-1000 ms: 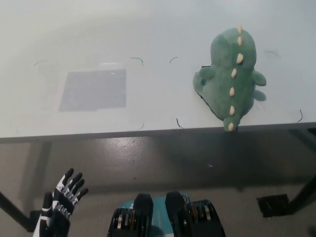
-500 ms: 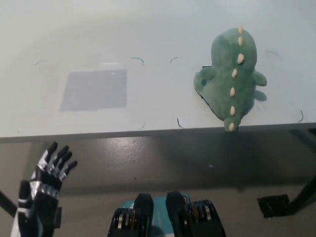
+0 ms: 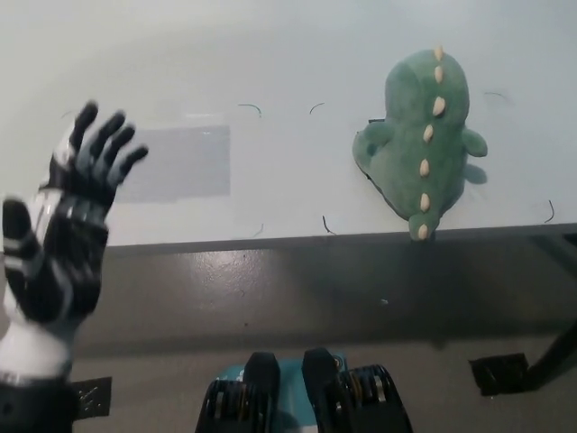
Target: Use both hands to pick up a dinasour on the right side and move it to the left side
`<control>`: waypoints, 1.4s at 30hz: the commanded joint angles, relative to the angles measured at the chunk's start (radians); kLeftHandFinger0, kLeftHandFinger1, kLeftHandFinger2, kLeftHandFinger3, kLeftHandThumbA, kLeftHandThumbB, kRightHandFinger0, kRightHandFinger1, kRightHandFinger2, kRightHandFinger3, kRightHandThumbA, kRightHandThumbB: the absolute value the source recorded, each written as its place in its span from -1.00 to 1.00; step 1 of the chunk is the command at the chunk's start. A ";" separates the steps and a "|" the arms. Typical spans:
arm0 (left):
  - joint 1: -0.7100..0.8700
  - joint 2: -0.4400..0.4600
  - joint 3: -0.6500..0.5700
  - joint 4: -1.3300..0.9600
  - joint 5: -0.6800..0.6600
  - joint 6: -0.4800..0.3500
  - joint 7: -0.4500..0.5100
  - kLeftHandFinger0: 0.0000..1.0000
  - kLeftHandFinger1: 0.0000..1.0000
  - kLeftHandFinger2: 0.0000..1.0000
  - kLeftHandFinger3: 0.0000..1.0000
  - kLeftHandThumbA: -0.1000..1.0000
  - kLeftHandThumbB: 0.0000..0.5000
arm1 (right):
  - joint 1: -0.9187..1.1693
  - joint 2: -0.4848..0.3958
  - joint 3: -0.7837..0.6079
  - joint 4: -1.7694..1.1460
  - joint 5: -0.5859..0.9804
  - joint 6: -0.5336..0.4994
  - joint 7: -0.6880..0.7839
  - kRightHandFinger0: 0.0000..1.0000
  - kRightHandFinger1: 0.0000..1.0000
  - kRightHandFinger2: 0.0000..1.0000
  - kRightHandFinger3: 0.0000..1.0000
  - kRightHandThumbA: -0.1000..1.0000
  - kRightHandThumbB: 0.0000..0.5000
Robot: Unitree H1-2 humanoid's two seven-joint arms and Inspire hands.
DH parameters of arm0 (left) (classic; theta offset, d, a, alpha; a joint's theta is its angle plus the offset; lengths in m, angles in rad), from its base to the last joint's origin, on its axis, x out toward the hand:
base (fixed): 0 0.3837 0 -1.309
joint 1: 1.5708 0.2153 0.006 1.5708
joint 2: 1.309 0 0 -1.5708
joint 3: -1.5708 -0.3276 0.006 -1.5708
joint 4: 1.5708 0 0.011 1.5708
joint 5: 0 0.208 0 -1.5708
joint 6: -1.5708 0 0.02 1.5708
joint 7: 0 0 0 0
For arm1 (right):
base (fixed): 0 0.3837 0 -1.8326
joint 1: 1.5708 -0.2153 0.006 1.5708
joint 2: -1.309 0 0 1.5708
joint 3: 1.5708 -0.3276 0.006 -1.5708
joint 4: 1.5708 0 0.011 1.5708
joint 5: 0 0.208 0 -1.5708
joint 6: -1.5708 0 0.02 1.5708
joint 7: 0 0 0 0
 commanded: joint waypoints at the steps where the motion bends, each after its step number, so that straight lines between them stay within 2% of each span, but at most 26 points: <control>1: -0.113 0.000 -0.012 0.014 0.019 0.088 0.030 1.00 1.00 1.00 1.00 1.00 0.83 | -0.059 -0.051 -0.028 -0.039 -0.014 0.052 -0.032 1.00 1.00 1.00 1.00 1.00 0.67; 3: -0.147 -0.002 -0.022 0.036 0.019 0.094 0.024 1.00 1.00 1.00 1.00 1.00 0.82 | -0.072 -0.053 -0.028 -0.024 -0.028 0.035 -0.022 1.00 1.00 1.00 1.00 1.00 0.62; 4: -0.184 -0.011 -0.032 0.066 0.028 0.097 0.025 1.00 1.00 1.00 1.00 1.00 0.80 | -0.100 -0.044 -0.022 -0.022 -0.027 0.062 -0.040 1.00 1.00 1.00 1.00 1.00 0.76; 7: -0.227 -0.021 -0.040 0.098 0.026 0.112 0.028 1.00 1.00 1.00 1.00 1.00 0.84 | -0.145 -0.029 -0.008 -0.009 -0.017 0.089 -0.047 1.00 1.00 1.00 1.00 1.00 0.80; 10: -0.285 -0.067 -0.104 0.197 0.091 0.070 0.022 1.00 1.00 1.00 1.00 1.00 0.56 | -0.226 -0.005 0.024 0.009 -0.019 0.137 -0.063 1.00 1.00 1.00 1.00 1.00 0.77; 14: -0.373 -0.083 -0.124 0.301 0.123 0.019 0.017 1.00 1.00 1.00 1.00 1.00 0.34 | -0.305 0.004 0.042 0.038 -0.058 0.161 -0.080 1.00 1.00 1.00 1.00 1.00 0.69; 15: -0.402 -0.086 -0.122 0.329 0.121 0.014 0.015 1.00 1.00 1.00 1.00 1.00 0.34 | -0.331 0.004 0.047 0.047 -0.063 0.171 -0.082 1.00 1.00 1.00 1.00 1.00 0.66; 16: -0.440 -0.089 -0.124 0.370 0.132 0.005 0.018 1.00 1.00 1.00 1.00 1.00 0.47 | -0.361 0.002 0.053 0.061 -0.079 0.175 -0.085 1.00 1.00 1.00 1.00 1.00 0.63; 17: -0.474 -0.093 -0.125 0.410 0.144 0.002 0.025 1.00 1.00 1.00 1.00 1.00 0.51 | -0.390 0.002 0.058 0.081 -0.093 0.171 -0.084 1.00 1.00 1.00 1.00 1.00 0.54; 18: -0.494 -0.104 -0.116 0.433 0.135 0.002 0.032 1.00 1.00 1.00 1.00 1.00 0.57 | -0.409 0.001 0.061 0.091 -0.106 0.175 -0.086 1.00 1.00 1.00 1.00 1.00 0.54; 19: -0.497 -0.105 -0.115 0.438 0.135 0.001 0.032 1.00 1.00 1.00 1.00 1.00 0.58 | -0.411 0.003 0.061 0.093 -0.110 0.175 -0.086 1.00 1.00 1.00 1.00 1.00 0.54; 20: -0.509 -0.108 -0.112 0.453 0.135 -0.010 0.033 1.00 1.00 1.00 1.00 1.00 0.48 | -0.425 0.001 0.065 0.104 -0.118 0.171 -0.084 1.00 1.00 1.00 1.00 1.00 0.45; 21: -0.541 -0.109 -0.104 0.497 0.126 -0.028 0.028 1.00 1.00 1.00 1.00 1.00 0.47 | -0.461 -0.007 0.072 0.120 -0.112 0.198 -0.083 1.00 1.00 1.00 1.00 1.00 0.37; 22: -0.545 -0.110 -0.102 0.503 0.126 -0.031 0.027 1.00 1.00 1.00 1.00 1.00 0.46 | -0.465 -0.007 0.071 0.122 -0.112 0.201 -0.082 1.00 1.00 1.00 1.00 1.00 0.37; 23: -0.556 -0.107 -0.099 0.522 0.123 -0.031 0.022 1.00 1.00 1.00 1.00 1.00 0.49 | -0.480 -0.005 0.072 0.136 -0.114 0.207 -0.085 1.00 1.00 1.00 1.00 1.00 0.25; 24: -0.567 -0.108 -0.095 0.545 0.119 -0.037 0.020 1.00 1.00 1.00 1.00 1.00 0.52 | -0.491 -0.007 0.070 0.154 -0.105 0.214 -0.082 1.00 1.00 1.00 1.00 1.00 0.38; 25: -0.584 -0.104 -0.096 0.587 0.133 -0.052 0.021 1.00 1.00 1.00 1.00 1.00 0.61 | -0.506 -0.010 0.072 0.174 -0.104 0.218 -0.076 1.00 1.00 1.00 1.00 1.00 0.39; 27: -0.602 -0.100 -0.104 0.630 0.161 -0.070 0.026 1.00 1.00 1.00 1.00 1.00 0.60 | -0.524 -0.015 0.078 0.206 -0.111 0.217 -0.067 1.00 1.00 1.00 1.00 1.00 0.28; 28: -0.619 -0.094 -0.112 0.672 0.179 -0.077 0.027 1.00 1.00 1.00 1.00 1.00 0.60 | -0.543 -0.015 0.083 0.247 -0.116 0.210 -0.062 1.00 1.00 1.00 1.00 1.00 -0.09; 31: -0.643 -0.095 -0.120 0.732 0.195 -0.096 0.022 1.00 1.00 1.00 1.00 1.00 0.49 | -0.579 -0.018 0.094 0.331 -0.130 0.183 -0.048 1.00 1.00 1.00 1.00 1.00 -0.28; 33: -0.654 -0.104 -0.122 0.764 0.204 -0.103 0.029 1.00 1.00 1.00 1.00 1.00 0.43 | -0.604 -0.023 0.103 0.405 -0.137 0.151 -0.026 1.00 1.00 1.00 1.00 1.00 -0.28; 34: -0.667 -0.110 -0.123 0.787 0.208 -0.108 0.032 1.00 1.00 1.00 1.00 1.00 0.50 | -0.614 -0.025 0.104 0.441 -0.134 0.138 -0.014 1.00 1.00 1.00 1.00 1.00 -0.47; 36: -0.667 -0.111 -0.125 0.803 0.215 -0.115 0.031 1.00 1.00 1.00 1.00 1.00 0.50 | -0.624 -0.020 0.105 0.481 -0.132 0.126 -0.003 1.00 1.00 1.00 1.00 1.00 -0.48; 39: -0.691 -0.129 -0.117 0.844 0.207 -0.075 0.039 1.00 1.00 1.00 1.00 1.00 0.56 | -0.664 -0.017 0.115 0.593 -0.151 0.104 0.001 1.00 1.00 1.00 1.00 1.00 -0.31; 40: -0.696 -0.133 -0.114 0.857 0.205 -0.077 0.039 1.00 1.00 1.00 1.00 1.00 0.53 | -0.670 -0.016 0.117 0.608 -0.154 0.102 0.002 1.00 1.00 1.00 1.00 1.00 -0.33; 42: -0.708 -0.143 -0.105 0.894 0.199 -0.081 0.043 1.00 1.00 1.00 1.00 1.00 0.54 | -0.679 -0.014 0.121 0.635 -0.160 0.099 0.002 1.00 1.00 1.00 1.00 1.00 -0.18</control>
